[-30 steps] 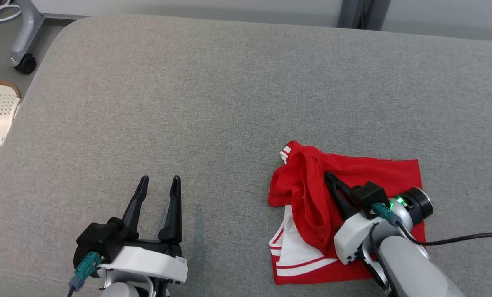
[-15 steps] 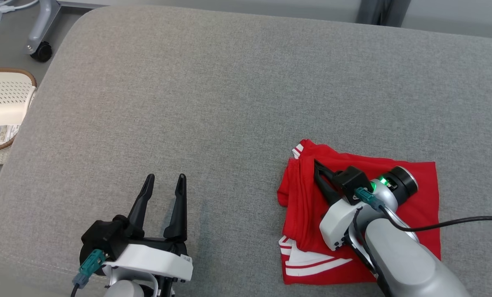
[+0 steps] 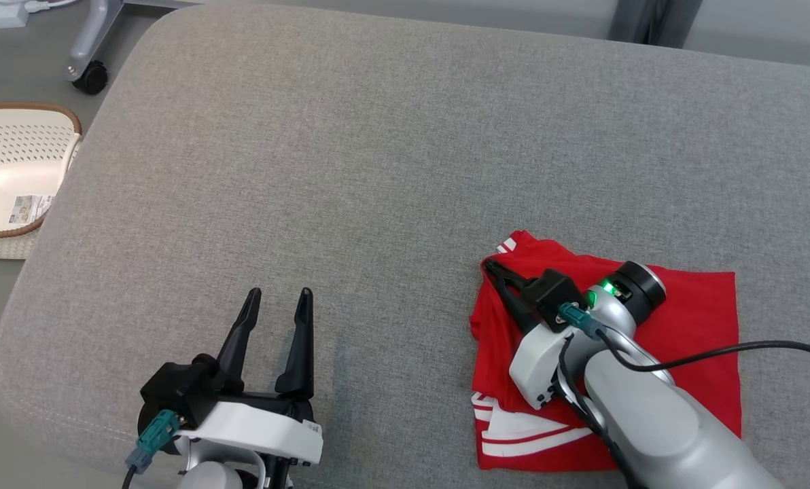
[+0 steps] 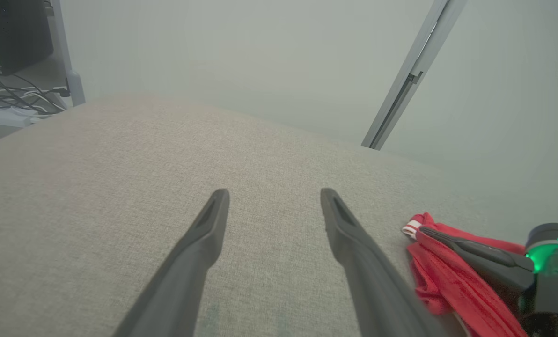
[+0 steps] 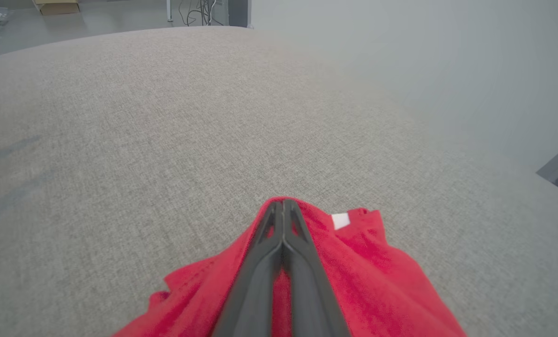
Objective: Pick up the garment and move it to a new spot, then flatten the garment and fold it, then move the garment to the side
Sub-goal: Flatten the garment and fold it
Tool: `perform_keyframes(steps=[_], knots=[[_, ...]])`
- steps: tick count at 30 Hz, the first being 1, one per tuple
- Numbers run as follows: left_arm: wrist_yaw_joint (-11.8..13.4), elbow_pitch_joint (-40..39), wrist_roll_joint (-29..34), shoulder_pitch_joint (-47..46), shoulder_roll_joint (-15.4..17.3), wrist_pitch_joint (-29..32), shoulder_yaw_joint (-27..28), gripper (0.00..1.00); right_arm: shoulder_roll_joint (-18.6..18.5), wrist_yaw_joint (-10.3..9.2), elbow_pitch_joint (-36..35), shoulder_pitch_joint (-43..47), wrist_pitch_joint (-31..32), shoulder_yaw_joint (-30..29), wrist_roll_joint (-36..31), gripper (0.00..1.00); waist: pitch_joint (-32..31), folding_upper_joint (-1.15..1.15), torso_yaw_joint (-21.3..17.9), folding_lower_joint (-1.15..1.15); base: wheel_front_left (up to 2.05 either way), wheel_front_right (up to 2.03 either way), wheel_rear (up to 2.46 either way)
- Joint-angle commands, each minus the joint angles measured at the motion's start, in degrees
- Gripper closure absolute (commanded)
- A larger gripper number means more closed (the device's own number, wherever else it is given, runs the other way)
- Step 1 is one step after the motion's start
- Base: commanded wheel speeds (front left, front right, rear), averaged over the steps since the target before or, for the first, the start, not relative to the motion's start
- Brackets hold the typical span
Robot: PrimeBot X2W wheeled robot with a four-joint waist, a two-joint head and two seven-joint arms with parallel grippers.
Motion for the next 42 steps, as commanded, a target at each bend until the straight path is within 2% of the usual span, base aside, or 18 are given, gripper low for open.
perform_keyframes(steps=[1,10,17,23,30,34,42], knots=[[0.3,0.0,-0.5,-0.4,0.2,0.0,0.1,0.0,-0.2,0.02,0.2,-0.5,0.1,0.7,0.5,1.0,-0.1,0.0,0.1,0.0,0.0,0.0,0.0],[0.3,0.3,-0.3,0.5,0.2,0.0,0.5,0.0,-0.2,0.02,2.2,-1.7,1.5,7.6,1.8,1.0,-0.8,0.0,0.1,0.0,0.0,0.0,0.0],[0.0,0.3,0.3,0.9,0.2,0.0,1.9,0.0,-0.2,0.01,0.2,-1.3,0.3,3.5,4.8,1.0,-1.6,0.0,-1.8,0.0,0.0,0.0,0.0],[-0.2,0.2,0.8,1.0,0.2,0.0,2.9,0.0,-1.7,0.01,-3.0,2.2,-0.1,-2.5,4.1,1.0,-2.4,0.0,-4.3,0.0,0.0,0.0,0.0],[-0.7,0.5,1.4,0.9,0.2,0.0,3.7,0.0,-2.2,0.02,-5.1,7.9,0.6,-5.8,2.3,1.0,-2.9,0.0,-6.3,0.0,0.0,0.0,0.0],[-0.9,0.7,1.5,0.6,0.2,0.0,3.8,0.0,-1.6,0.02,-6.2,10.9,1.8,-5.5,1.1,1.0,-3.0,0.0,-6.8,0.0,0.0,0.0,0.0],[-1.0,1.2,1.5,0.5,0.2,0.0,3.5,0.0,-0.5,0.03,-8.3,13.8,4.2,-1.1,1.1,1.0,-3.4,0.0,-6.1,0.0,0.0,0.0,0.0]])
